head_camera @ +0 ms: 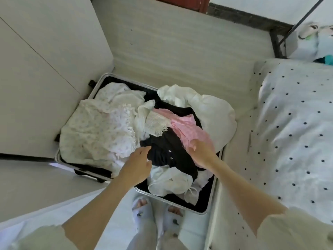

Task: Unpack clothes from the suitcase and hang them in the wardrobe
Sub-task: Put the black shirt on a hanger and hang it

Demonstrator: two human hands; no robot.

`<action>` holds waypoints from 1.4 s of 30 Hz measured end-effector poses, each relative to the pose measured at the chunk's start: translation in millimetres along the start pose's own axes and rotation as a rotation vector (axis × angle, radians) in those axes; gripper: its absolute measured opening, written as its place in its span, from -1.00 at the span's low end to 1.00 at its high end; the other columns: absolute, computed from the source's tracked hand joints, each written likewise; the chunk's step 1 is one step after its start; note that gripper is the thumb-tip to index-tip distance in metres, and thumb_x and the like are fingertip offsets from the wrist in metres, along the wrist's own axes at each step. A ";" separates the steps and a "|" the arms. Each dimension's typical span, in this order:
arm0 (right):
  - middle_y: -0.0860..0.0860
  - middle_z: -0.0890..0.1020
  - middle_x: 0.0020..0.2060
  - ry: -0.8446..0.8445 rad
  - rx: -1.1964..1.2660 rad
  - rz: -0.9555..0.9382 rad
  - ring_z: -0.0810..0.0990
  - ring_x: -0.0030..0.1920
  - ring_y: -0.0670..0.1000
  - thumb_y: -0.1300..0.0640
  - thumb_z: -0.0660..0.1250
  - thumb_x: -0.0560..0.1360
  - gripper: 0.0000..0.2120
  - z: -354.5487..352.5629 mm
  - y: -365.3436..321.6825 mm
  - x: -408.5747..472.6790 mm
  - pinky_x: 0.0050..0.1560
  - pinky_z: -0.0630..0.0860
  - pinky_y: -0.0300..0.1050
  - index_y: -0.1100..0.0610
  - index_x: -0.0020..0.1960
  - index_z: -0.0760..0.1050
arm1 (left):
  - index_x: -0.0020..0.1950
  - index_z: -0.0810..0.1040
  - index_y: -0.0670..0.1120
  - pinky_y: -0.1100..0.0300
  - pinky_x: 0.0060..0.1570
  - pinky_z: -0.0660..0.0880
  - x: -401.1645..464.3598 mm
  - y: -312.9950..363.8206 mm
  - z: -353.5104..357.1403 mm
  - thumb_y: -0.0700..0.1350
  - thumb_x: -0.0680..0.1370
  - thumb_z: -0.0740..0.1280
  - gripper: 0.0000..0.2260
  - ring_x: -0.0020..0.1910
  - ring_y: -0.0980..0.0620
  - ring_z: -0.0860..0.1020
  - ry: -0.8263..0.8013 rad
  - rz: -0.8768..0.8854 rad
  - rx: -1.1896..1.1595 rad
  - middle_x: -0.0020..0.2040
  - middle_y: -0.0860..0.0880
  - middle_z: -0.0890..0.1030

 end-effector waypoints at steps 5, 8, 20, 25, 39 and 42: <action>0.12 0.48 0.25 0.059 0.079 0.084 0.49 0.22 0.13 0.04 0.10 0.61 -0.60 58.0 60.4 92.2 0.19 0.44 -0.03 0.12 0.41 0.27 | 0.54 -0.02 0.01 -0.01 0.41 0.20 101.2 -38.4 74.3 -0.13 0.61 0.13 -0.46 0.51 -0.12 0.03 -0.041 0.055 0.178 0.54 -0.09 -0.03; 0.12 0.47 0.28 0.132 0.142 0.116 0.48 0.24 0.12 0.03 0.11 0.60 -0.60 73.7 87.1 136.9 0.21 0.41 -0.04 0.13 0.41 0.30 | 0.54 -0.10 0.07 0.00 0.41 0.22 157.2 -30.4 108.7 -0.23 0.57 0.18 -0.35 0.53 -0.11 -0.07 0.006 0.185 0.386 0.55 -0.07 -0.14; 0.09 0.50 0.15 0.126 0.218 0.019 0.51 0.13 0.08 0.10 0.10 0.61 -0.70 80.7 78.7 133.4 0.06 0.42 -0.12 0.13 0.30 0.40 | 0.07 0.54 -0.17 0.00 -0.09 0.45 181.6 12.9 81.0 -0.22 0.52 0.28 -0.84 -0.10 -0.12 0.53 0.218 0.268 0.242 -0.08 -0.11 0.55; -0.01 0.48 0.17 -0.138 0.270 -0.054 0.50 0.15 0.04 -0.02 0.30 0.49 -0.55 69.5 35.3 83.9 0.10 0.45 -0.11 0.02 0.35 0.35 | 0.11 0.46 -0.19 0.10 -0.27 0.35 133.9 39.9 38.8 -0.14 0.62 0.12 -0.81 -0.34 -0.02 0.42 0.065 0.198 -0.027 -0.27 -0.04 0.49; -0.02 0.42 -0.40 -0.012 0.323 -0.183 0.37 -0.41 0.03 0.29 0.08 0.53 -0.80 -118.5 -107.9 -83.6 -0.52 0.20 -0.31 0.17 0.02 0.46 | -0.14 0.54 0.03 0.13 -0.26 0.41 -46.0 131.9 -154.6 -0.07 0.59 0.21 -0.84 -0.22 -0.11 0.54 0.083 0.135 -0.102 -0.23 -0.08 0.57; 0.01 0.41 -0.40 0.014 0.339 -0.182 0.42 -0.28 0.12 0.27 0.11 0.54 -0.73 -162.0 -134.0 -122.9 -0.46 0.24 -0.30 0.00 -0.26 0.38 | -0.04 0.46 -0.08 0.29 -0.37 0.28 -90.0 115.7 -171.1 -0.06 0.59 0.22 -0.89 -0.26 0.00 0.46 0.040 0.075 -0.062 -0.21 -0.05 0.50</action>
Point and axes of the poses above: each hand's wrist, its own x-axis towards the middle knuckle, its own z-axis out of the palm, y = z × x, the point moved 10 cm from there along x, towards the middle knuckle
